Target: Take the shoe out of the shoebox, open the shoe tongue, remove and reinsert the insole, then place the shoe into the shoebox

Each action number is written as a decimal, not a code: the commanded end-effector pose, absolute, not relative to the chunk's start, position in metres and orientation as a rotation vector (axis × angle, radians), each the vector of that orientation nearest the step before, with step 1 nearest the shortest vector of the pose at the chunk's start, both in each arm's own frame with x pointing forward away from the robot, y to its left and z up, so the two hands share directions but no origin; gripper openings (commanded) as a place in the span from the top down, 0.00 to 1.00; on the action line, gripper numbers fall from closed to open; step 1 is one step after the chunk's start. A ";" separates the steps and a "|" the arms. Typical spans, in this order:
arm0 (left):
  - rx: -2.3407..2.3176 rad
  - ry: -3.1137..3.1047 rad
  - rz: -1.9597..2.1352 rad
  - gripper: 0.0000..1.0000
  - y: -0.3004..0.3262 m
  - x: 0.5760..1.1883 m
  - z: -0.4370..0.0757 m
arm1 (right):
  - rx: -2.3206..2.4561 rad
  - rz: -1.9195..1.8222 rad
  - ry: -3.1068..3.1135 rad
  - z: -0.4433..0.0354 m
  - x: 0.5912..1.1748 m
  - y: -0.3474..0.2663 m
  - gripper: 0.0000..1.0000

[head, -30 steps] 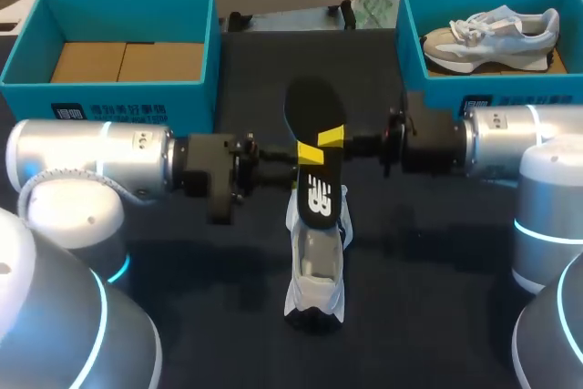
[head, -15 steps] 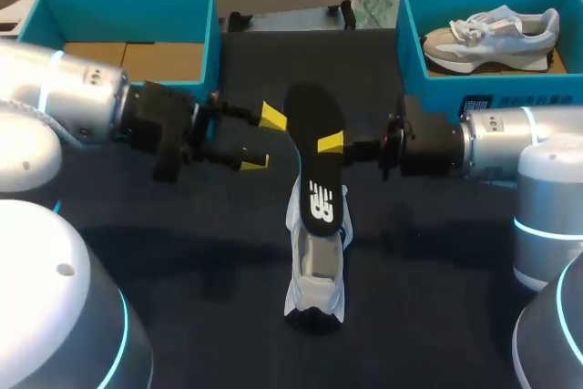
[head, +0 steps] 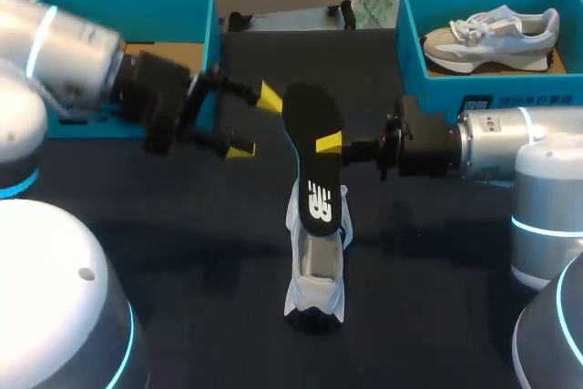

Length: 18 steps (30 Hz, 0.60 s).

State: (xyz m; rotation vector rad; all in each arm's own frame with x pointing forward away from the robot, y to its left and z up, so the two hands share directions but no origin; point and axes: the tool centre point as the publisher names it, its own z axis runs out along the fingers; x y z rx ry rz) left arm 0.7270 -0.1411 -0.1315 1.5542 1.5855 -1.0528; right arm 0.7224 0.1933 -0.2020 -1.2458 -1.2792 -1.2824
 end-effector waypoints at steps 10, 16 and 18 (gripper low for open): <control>1.805 2.055 -1.017 0.00 -0.155 0.763 -0.112 | -1.248 -1.283 -1.280 -0.202 0.722 0.195 1.00; 1.918 2.145 -0.868 0.00 -0.166 0.761 -0.105 | -1.248 -1.283 -1.280 -0.202 0.722 0.195 1.00; 1.963 2.187 -0.789 0.00 -0.170 0.762 -0.106 | -1.248 -1.283 -1.280 -0.202 0.722 0.195 1.00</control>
